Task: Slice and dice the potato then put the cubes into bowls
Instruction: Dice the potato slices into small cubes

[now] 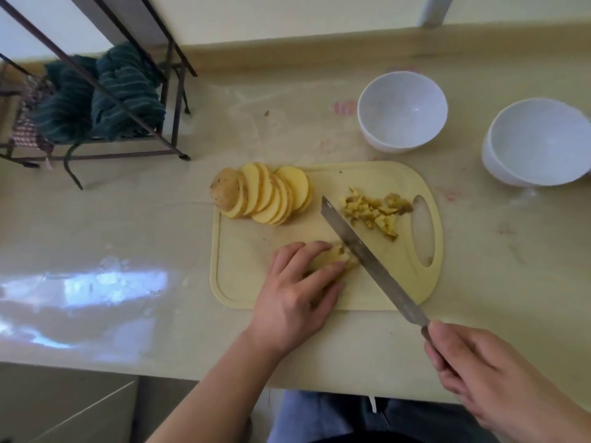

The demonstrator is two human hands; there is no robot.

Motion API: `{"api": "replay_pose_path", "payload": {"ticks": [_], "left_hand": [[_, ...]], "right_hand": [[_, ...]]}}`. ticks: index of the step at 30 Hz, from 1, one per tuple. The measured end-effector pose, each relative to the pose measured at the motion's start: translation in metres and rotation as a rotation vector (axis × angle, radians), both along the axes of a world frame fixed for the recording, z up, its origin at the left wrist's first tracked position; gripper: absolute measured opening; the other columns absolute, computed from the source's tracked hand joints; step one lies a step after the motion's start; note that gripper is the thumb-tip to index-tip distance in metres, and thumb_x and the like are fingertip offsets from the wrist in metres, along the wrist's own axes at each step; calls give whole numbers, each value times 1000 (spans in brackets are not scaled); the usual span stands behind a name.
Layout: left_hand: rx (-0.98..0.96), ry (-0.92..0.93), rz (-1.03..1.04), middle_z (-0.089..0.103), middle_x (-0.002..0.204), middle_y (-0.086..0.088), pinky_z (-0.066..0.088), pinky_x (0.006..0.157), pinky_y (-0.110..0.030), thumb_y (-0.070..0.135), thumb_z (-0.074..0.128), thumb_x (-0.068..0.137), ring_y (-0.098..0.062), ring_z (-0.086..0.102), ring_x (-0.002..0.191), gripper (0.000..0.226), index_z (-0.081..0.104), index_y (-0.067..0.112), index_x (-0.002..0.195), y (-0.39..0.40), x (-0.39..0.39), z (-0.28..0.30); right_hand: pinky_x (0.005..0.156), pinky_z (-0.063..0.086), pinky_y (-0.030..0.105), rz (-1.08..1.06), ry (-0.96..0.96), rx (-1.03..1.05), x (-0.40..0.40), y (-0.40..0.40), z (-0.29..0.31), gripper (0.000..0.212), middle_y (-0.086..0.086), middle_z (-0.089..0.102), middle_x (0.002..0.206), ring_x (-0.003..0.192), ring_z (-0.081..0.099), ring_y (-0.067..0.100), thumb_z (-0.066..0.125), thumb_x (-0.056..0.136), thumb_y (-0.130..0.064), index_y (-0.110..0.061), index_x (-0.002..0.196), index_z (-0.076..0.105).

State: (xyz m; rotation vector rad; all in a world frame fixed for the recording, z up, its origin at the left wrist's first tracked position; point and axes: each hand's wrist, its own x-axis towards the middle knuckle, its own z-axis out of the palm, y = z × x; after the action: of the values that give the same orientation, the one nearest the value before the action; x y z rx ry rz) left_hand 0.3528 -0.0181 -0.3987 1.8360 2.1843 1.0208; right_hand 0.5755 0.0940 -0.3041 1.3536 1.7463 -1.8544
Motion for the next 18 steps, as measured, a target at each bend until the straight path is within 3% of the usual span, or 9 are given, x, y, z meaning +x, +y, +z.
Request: {"api": "replay_pose_path", "payload": {"ticks": [8, 11, 14, 18], "left_hand": [[37, 34, 69, 69, 113, -10, 47, 87, -46, 22, 81, 85, -35, 59, 106, 15, 75, 10, 79, -3, 3, 2], [23, -3, 62, 69, 113, -8, 48, 87, -48, 21, 81, 82, -33, 61, 105, 16, 72, 10, 90, -4, 4, 3], [-28, -46, 121, 65, 120, -6, 45, 95, -44, 28, 79, 81, -31, 60, 109, 37, 66, 14, 114, -1, 4, 6], [-79, -54, 170, 66, 120, -2, 44, 94, -45, 29, 81, 80, -29, 58, 110, 41, 72, 11, 115, 2, 5, 8]], "right_hand": [[35, 20, 15, -50, 14, -17, 2, -8, 1, 69, 10, 27, 58, 41, 20, 13, 40, 66, -79, -10, 67, 44], [35, 20, 15, -64, 14, -41, 2, -9, 1, 69, 10, 27, 58, 40, 20, 12, 41, 66, -78, -9, 67, 43], [35, 20, 15, -64, 16, -35, 1, -9, 1, 68, 10, 27, 58, 40, 20, 12, 41, 65, -78, -10, 67, 43], [37, 20, 17, -49, 19, -21, 0, -9, 2, 69, 10, 26, 59, 42, 20, 14, 40, 66, -79, -11, 67, 42]]}}
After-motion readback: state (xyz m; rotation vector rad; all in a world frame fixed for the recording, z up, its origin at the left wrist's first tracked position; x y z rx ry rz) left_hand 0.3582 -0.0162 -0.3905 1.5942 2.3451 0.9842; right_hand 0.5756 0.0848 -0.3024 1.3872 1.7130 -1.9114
